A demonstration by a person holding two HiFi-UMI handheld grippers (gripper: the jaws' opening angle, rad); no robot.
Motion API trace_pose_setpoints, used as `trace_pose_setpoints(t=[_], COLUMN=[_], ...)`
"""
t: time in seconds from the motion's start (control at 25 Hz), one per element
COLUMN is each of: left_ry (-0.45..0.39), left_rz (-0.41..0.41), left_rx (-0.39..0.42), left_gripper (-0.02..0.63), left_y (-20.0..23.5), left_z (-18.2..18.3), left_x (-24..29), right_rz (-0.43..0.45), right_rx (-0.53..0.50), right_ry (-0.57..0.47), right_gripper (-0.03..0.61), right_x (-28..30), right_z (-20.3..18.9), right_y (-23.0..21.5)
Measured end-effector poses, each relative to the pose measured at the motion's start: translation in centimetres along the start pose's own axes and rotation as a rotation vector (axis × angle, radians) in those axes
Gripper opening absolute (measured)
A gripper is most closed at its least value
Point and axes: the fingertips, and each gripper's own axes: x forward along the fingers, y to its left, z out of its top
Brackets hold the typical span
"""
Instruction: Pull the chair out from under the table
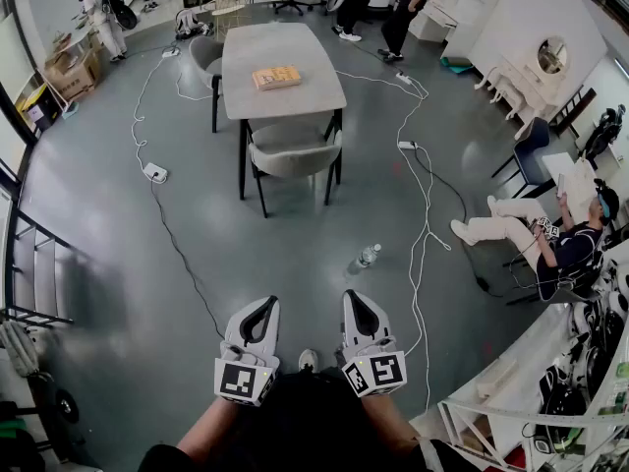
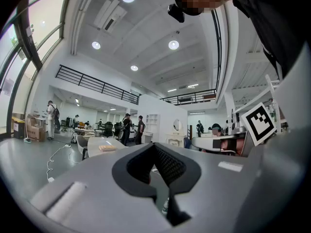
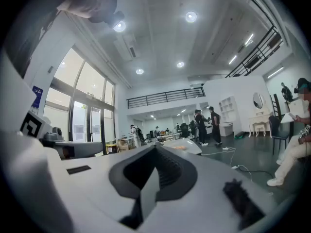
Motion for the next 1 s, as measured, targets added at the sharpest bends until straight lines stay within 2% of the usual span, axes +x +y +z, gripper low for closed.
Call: trace_pose_setpoints(t=[0.36, 0.68, 1.0], left_ry=[-0.001, 0.005, 0.007], left_rz=[-0.005, -0.002, -0.007], left_rx=[-0.011, -0.008, -0.001], left_gripper=[0.008, 0.008, 0.009], left_y=[-0.4, -0.7, -2.7], left_z=[0.1, 0.3, -0.3], left_x=[0.3, 0.8, 2.7], right_rz=[0.008, 0.004, 0.017], right_rx=[-0.015, 0.032, 0.023], right_ry=[0.012, -0.02, 0.001], right_gripper=[0.015, 0.015, 0.017], right_x=[-0.2, -0.5, -1.1], right_z=[0.3, 0.8, 0.1], right_y=[0.0, -0.9, -3.3])
